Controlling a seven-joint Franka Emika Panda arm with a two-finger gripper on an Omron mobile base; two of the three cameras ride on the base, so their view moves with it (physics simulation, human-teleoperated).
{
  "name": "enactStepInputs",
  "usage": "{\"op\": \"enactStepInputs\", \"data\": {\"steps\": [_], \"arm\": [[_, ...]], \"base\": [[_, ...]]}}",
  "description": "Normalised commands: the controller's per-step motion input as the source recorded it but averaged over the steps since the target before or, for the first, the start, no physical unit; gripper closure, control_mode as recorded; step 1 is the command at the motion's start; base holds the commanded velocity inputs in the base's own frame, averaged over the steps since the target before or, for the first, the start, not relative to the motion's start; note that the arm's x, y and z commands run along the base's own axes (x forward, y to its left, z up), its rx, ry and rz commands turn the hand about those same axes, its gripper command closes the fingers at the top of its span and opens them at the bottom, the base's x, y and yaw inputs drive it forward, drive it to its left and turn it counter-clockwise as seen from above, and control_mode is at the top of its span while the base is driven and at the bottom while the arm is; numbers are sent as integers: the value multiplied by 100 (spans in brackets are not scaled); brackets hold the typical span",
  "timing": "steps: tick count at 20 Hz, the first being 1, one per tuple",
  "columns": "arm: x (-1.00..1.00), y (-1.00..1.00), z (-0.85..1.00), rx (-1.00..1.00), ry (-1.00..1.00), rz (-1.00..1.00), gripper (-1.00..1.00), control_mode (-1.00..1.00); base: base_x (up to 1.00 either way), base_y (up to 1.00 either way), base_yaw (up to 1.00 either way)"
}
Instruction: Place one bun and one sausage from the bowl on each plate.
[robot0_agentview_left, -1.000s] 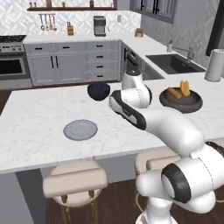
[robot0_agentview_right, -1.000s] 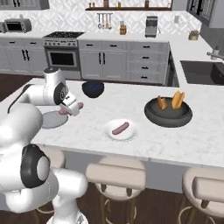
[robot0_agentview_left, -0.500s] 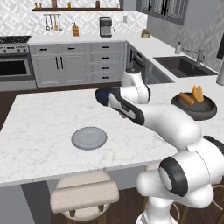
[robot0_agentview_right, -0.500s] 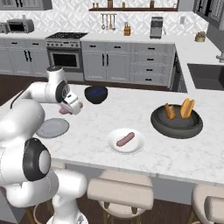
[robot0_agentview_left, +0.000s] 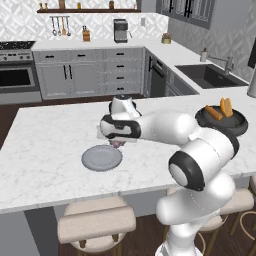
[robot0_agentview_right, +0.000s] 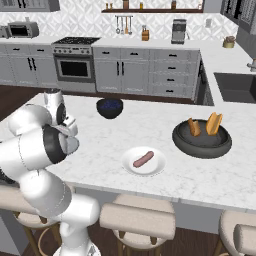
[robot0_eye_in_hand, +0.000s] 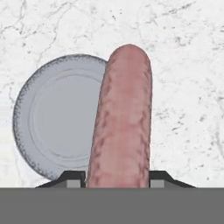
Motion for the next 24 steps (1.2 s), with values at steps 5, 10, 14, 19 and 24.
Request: {"op": "enactStepInputs", "data": {"steps": [5,10,14,19,24], "arm": [[16,36,-49,-13,4,7,100,-100],[34,16,-42,-5,2,1,100,-100],[14,18,-50,-2,4,2,-100,-100],[4,3,-12,-3,0,1,-100,-100],[-80,-56,86,6,-17,-1,-100,-100]], "base": [[0,0,0],[0,0,0],[0,0,0],[0,0,0],[0,0,0]]}}
